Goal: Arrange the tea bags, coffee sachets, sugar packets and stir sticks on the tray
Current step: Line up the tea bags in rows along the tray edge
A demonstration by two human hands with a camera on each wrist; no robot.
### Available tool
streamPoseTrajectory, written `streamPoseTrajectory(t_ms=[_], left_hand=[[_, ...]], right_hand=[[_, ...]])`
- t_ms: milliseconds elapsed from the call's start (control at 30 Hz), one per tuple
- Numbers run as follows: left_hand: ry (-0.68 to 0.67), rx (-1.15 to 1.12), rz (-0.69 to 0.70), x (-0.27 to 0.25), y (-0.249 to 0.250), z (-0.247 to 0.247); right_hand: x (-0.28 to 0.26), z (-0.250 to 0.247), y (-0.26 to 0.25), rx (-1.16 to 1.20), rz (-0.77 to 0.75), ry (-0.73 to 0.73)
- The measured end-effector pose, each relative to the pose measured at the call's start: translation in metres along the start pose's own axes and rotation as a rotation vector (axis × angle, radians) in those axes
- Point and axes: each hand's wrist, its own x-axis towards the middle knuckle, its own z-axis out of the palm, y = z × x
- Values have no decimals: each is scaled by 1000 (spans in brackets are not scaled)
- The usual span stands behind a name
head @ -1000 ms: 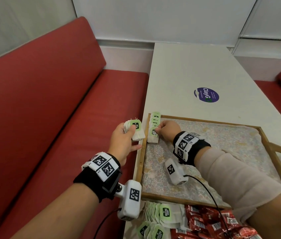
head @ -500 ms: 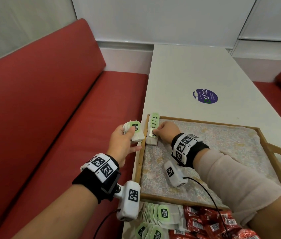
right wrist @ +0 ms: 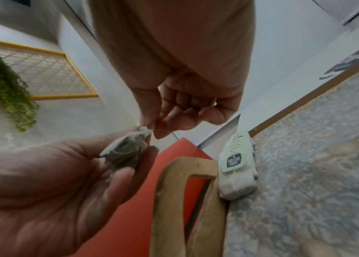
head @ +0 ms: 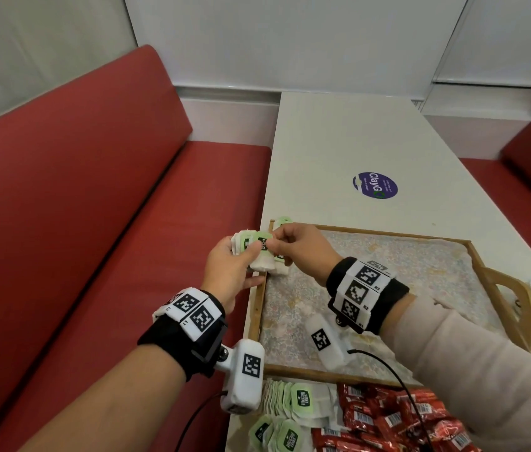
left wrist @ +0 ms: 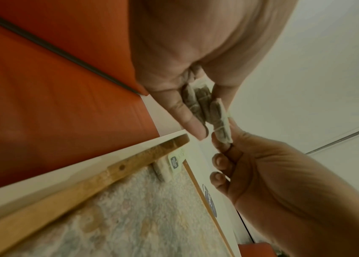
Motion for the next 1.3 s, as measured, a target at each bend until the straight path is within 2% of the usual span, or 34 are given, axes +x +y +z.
streamPoseTrajectory(t_ms=[167, 333, 600, 1167, 1300], left_hand=[[34, 5, -1, 1, 1, 1], [49, 12, -2, 1, 1, -1], [55, 11, -13, 0, -1, -1], [46, 2, -17, 0, -5, -3], [43, 2, -23, 1, -6, -4]], right_hand=[[0, -7, 1, 83, 38, 82], [2, -19, 15, 16, 88, 150], [1, -8, 40, -71, 270, 18], [31, -1, 43, -453, 336, 31], [32, -1, 42, -470, 341, 33]])
